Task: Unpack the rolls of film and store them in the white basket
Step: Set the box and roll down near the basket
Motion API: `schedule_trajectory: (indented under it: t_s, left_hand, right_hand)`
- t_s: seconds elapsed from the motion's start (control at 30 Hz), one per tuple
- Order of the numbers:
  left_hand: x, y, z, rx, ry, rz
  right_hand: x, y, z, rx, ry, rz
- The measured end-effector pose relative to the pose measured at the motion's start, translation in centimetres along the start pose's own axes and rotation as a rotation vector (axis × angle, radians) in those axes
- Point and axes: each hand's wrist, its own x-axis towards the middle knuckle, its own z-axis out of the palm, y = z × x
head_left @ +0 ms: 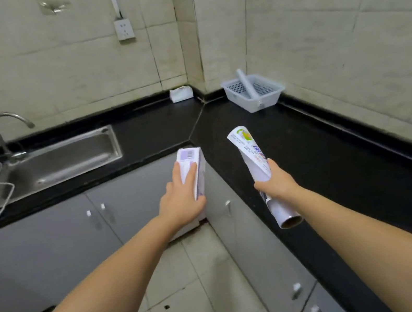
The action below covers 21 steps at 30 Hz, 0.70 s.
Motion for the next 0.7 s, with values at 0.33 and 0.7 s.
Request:
schedule_trajectory:
  t_s: [0.33,0.7]
  left_hand:
    - [18.4,-2.6,3.7,-0.014,-0.166,0.115]
    - [36.8,-1.7,9.7,0.031,-0.370,0.268]
  right_hand:
    - [16.0,-0.6,1.7,-0.004,0.066,0.147]
    - [30.1,0.4,1.0,0.021,0.146,0.359]
